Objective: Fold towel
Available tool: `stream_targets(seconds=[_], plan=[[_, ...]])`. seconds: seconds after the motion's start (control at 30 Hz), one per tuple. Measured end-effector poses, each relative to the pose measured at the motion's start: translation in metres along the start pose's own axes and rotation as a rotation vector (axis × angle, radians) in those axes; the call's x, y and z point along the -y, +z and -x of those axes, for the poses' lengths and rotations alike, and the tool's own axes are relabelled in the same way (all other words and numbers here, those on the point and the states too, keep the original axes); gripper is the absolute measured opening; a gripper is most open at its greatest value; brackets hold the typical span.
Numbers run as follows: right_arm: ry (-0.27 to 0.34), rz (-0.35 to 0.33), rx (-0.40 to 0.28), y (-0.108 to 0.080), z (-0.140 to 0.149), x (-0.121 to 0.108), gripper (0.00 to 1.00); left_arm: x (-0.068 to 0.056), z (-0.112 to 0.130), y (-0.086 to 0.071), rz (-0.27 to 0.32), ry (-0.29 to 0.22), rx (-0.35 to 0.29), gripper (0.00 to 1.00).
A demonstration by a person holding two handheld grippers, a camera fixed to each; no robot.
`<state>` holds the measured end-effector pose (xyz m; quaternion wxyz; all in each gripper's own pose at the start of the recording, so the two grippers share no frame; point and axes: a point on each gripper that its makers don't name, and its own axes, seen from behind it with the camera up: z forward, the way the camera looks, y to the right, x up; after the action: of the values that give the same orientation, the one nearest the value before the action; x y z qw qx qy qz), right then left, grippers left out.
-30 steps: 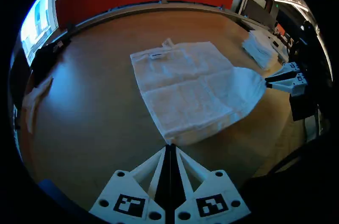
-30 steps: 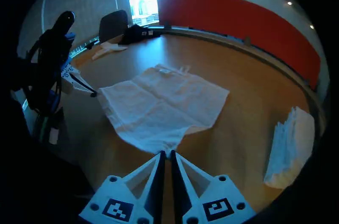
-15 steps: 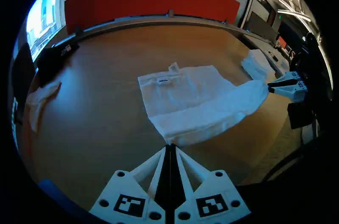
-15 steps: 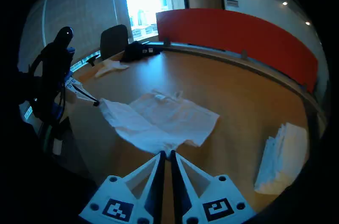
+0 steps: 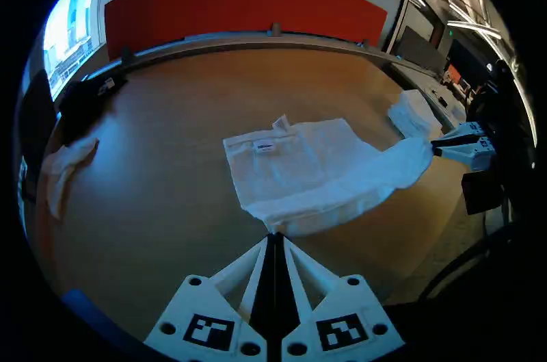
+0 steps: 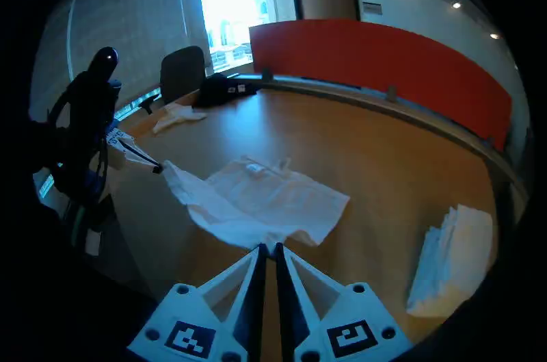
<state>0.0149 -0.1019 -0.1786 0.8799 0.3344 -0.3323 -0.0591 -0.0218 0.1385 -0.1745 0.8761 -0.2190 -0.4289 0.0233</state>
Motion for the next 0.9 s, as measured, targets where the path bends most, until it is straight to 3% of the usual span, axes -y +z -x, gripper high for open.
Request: stream_targets(seconds=[0.47,0.9], plan=[[-0.012,0.011,-0.012,0.017,-0.023,-0.019,0.09,0.014,-0.03,0.015,-0.006,-0.001,-0.036,0.0],[-0.022,0.049,-0.001,0.054,-0.04,-0.062,0.1,0.031,-0.07,0.046,-0.017,-0.011,-0.086,0.0]])
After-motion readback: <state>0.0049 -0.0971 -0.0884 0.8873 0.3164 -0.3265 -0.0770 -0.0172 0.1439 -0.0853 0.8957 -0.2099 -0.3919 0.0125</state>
